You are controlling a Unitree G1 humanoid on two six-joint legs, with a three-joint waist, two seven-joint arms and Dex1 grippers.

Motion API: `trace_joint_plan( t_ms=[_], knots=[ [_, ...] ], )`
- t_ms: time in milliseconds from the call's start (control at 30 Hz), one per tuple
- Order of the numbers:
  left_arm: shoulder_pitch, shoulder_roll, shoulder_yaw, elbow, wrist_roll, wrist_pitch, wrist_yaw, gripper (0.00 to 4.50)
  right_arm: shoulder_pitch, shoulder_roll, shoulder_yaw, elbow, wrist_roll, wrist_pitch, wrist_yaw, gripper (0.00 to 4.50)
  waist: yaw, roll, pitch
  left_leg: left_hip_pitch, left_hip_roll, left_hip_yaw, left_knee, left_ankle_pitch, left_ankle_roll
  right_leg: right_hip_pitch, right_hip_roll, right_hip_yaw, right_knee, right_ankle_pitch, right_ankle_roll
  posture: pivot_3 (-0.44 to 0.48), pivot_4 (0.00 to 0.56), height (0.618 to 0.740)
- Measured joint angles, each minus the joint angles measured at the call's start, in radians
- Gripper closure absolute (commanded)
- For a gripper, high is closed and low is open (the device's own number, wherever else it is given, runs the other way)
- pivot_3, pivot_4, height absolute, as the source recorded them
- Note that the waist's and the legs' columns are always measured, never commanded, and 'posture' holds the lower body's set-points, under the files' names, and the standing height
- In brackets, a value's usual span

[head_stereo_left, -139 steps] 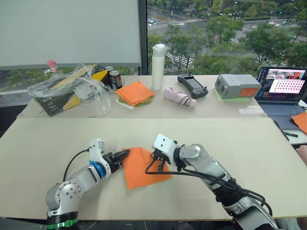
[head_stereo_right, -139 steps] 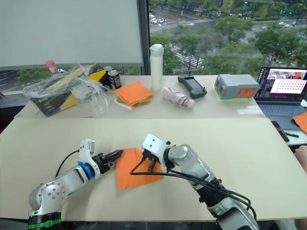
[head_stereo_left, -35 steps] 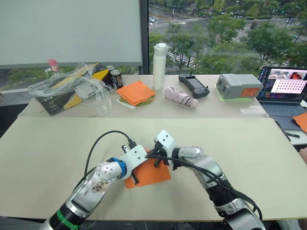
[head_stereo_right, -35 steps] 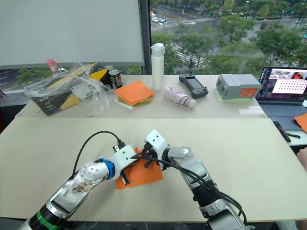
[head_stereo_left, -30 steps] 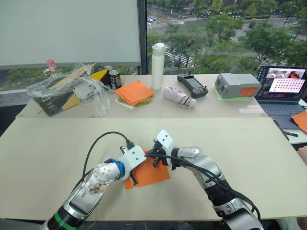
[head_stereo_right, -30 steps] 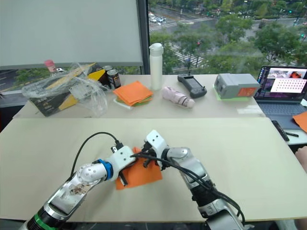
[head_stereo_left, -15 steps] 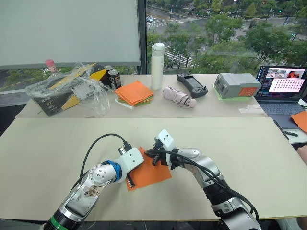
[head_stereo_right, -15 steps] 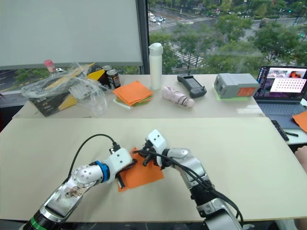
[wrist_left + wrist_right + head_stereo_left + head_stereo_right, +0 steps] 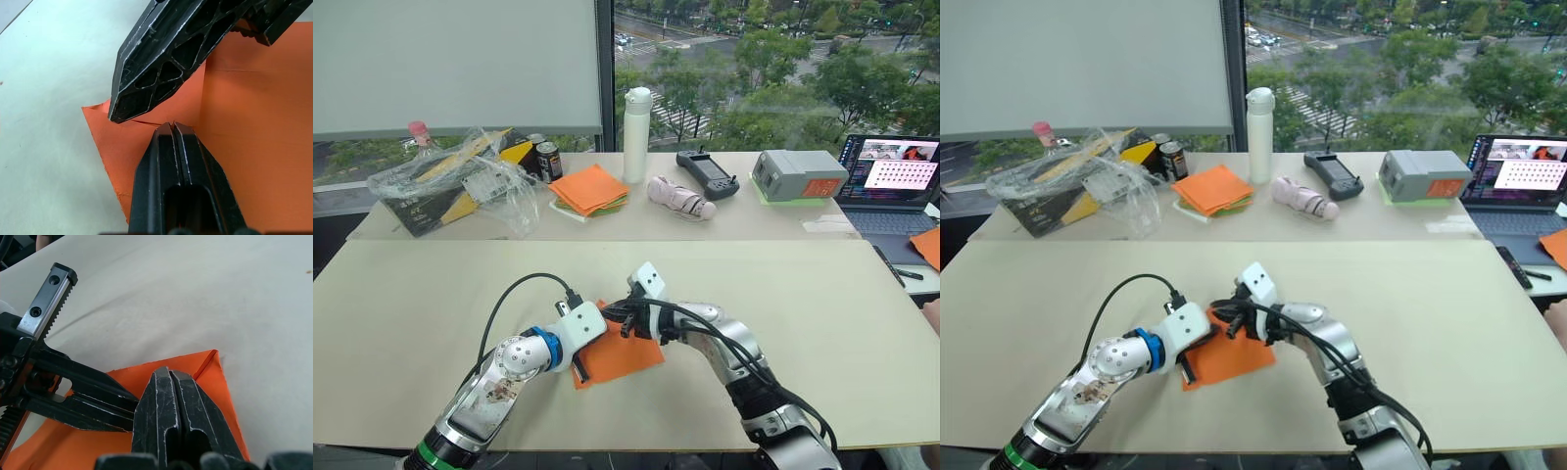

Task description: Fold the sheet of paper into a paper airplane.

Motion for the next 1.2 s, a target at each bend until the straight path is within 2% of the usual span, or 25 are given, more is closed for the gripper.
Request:
trace_joint_plan(
  t_ms=[400,500,567,900,1200],
  knots=[
    [0.011,-0.009,0.018,0.004,-0.001,-0.002,-0.003,4.47,-0.025,0.014,0.044,0.099,-0.047,-0.086,0.001,4.50,-0.001,0.000,0.000,0.001,0.000,0.000,0.000,0.000,0.000,0.000,0.000,0.000,0.002,0.000,0.000,0.000,0.150,0.740],
    [0.016,-0.016,0.031,0.003,-0.009,0.005,-0.005,3.74,-0.026,0.013,0.046,0.102,-0.053,-0.095,-0.001,4.50,-0.002,0.000,0.000,0.001,0.000,0.000,0.000,0.000,0.000,0.000,0.000,0.000,0.002,0.000,0.000,0.000,0.150,0.740],
    [0.018,-0.016,0.039,0.001,-0.008,0.005,-0.004,3.08,-0.029,0.008,0.046,0.103,-0.056,-0.098,-0.001,4.50,-0.001,0.000,0.000,0.001,0.000,0.000,0.000,0.000,0.000,0.000,0.000,0.000,0.002,0.000,0.000,0.000,0.150,0.740],
    [0.018,-0.016,0.060,-0.008,-0.020,0.031,-0.026,3.08,-0.029,0.003,0.050,0.102,-0.061,-0.099,0.002,4.50,-0.002,0.000,0.000,0.001,0.000,0.000,0.000,0.000,0.000,0.000,0.000,0.000,0.002,0.000,0.000,0.000,0.150,0.740],
    [0.029,0.002,0.099,-0.056,-0.108,0.129,-0.088,3.08,-0.028,0.003,0.053,0.102,-0.061,-0.099,0.002,4.50,-0.003,0.000,0.000,0.001,0.000,0.000,0.000,0.000,0.000,-0.001,0.000,0.000,0.002,0.000,0.000,0.000,0.150,0.740]
  ],
)
